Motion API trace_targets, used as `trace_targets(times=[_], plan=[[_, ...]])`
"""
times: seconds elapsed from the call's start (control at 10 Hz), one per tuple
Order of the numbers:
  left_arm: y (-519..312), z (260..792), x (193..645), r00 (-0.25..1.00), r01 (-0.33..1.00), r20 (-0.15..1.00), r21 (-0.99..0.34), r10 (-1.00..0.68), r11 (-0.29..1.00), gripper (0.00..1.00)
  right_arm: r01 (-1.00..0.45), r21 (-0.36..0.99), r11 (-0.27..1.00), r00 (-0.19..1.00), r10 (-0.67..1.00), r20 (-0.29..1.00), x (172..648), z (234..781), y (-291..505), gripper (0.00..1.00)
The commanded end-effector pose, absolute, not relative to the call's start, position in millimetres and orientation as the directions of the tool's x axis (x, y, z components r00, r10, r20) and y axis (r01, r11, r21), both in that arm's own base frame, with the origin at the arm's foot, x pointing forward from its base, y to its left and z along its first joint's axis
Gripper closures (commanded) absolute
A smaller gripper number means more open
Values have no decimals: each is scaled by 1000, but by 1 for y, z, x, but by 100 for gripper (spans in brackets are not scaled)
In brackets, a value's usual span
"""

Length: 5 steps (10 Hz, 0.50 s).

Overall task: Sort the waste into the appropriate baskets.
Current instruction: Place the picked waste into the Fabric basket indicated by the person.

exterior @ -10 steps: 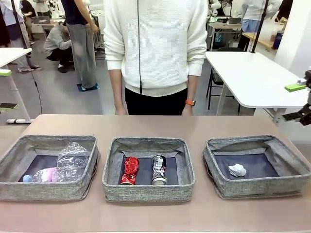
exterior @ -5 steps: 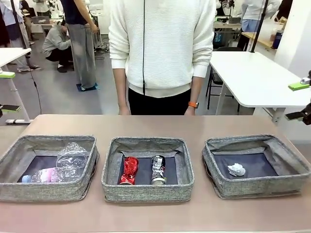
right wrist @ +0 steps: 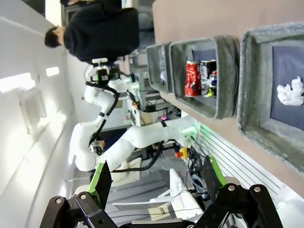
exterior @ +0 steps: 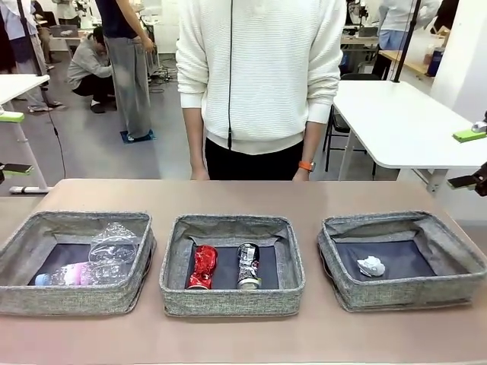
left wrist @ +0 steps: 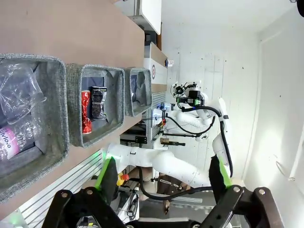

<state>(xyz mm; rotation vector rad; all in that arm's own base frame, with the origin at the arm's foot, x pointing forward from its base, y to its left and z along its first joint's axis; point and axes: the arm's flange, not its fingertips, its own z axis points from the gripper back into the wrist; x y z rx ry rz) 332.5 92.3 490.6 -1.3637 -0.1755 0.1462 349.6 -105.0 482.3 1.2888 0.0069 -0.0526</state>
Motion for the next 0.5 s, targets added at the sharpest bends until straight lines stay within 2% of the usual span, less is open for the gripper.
trace_targets(times=[0.0, 0.4], plan=[[93, 492, 332, 979, 21, 59, -982, 197, 188, 0, 43, 961, 274, 999, -25, -37, 350, 487, -108, 0], [93, 492, 332, 979, 21, 59, -982, 197, 188, 0, 43, 961, 274, 999, -25, -37, 350, 487, -108, 0]])
